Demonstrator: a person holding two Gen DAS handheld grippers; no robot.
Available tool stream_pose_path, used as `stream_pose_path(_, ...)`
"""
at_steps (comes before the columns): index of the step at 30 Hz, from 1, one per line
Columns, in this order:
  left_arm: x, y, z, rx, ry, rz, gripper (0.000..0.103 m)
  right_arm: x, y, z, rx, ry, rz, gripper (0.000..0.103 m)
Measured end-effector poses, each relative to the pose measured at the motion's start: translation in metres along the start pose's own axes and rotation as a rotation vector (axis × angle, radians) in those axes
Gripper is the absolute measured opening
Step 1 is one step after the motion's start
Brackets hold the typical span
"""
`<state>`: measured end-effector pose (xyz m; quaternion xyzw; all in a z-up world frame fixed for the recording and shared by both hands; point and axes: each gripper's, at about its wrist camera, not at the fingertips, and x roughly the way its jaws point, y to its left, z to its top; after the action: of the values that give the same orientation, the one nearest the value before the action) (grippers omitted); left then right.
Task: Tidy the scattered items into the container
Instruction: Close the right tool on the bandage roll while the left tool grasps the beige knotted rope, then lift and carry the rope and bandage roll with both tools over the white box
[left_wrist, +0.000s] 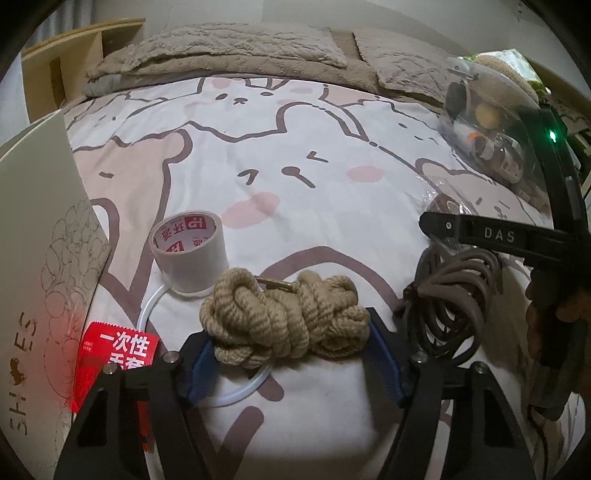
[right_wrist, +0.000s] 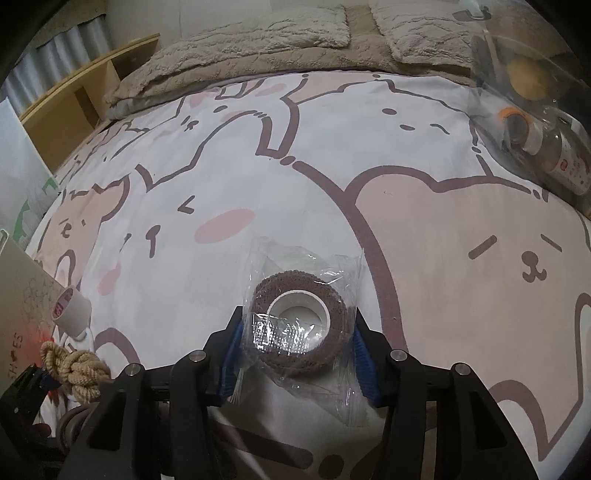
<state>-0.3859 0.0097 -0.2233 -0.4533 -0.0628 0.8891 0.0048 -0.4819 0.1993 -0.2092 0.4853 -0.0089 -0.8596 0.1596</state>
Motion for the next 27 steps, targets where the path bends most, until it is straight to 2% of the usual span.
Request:
stream_pose_path(10,-0.005,0.010,0.004,-0.063,0.019,-0.042,0.058,-0.004,0.000,0.000,0.004,-0.001,-0.006,0.050)
stream_pose_path(27,-0.032,0.012,0.001,-0.094,-0.029,-0.045,0.058,-0.039,-0.004,-0.009,0.065,-0.034,-0.002,0.050)
